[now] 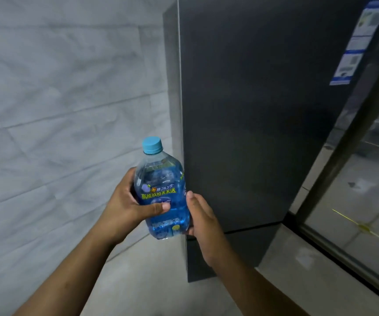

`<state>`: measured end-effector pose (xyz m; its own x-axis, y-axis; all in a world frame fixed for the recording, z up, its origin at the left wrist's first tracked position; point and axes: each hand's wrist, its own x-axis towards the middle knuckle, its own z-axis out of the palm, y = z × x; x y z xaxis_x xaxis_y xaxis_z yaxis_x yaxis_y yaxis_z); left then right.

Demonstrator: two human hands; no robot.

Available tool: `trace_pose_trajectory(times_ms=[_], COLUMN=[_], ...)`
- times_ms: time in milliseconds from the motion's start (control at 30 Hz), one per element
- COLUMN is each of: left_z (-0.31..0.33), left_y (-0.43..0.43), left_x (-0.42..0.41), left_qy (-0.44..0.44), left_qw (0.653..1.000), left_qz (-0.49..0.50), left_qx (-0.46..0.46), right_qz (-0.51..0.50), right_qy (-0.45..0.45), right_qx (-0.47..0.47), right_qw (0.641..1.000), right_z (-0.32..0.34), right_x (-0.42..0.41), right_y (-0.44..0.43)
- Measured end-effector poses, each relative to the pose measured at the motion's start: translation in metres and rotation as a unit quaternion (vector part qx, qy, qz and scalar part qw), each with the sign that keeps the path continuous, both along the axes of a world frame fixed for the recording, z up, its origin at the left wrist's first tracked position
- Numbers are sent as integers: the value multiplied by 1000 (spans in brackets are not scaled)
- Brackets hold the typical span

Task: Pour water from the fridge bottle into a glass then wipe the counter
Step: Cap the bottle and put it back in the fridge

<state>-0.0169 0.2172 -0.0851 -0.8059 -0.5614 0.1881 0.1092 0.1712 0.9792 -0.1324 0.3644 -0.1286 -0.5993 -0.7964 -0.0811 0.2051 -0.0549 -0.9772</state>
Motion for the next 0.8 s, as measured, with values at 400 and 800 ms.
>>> trace_pose_trajectory(times_ms=[400,800], left_z=[35,59], left_y=[-169,-219], left_x=[-77,-116], left_qy=[9,23], left_qw=[995,993], left_qz=[-103,-118], left_qx=[-8,7], right_qz=[-39,-67], right_qy=[129,737], right_qx=[49,103], right_qw=[990,665], right_z=[35,83], right_x=[-59,-131], right_y=[-143,-184])
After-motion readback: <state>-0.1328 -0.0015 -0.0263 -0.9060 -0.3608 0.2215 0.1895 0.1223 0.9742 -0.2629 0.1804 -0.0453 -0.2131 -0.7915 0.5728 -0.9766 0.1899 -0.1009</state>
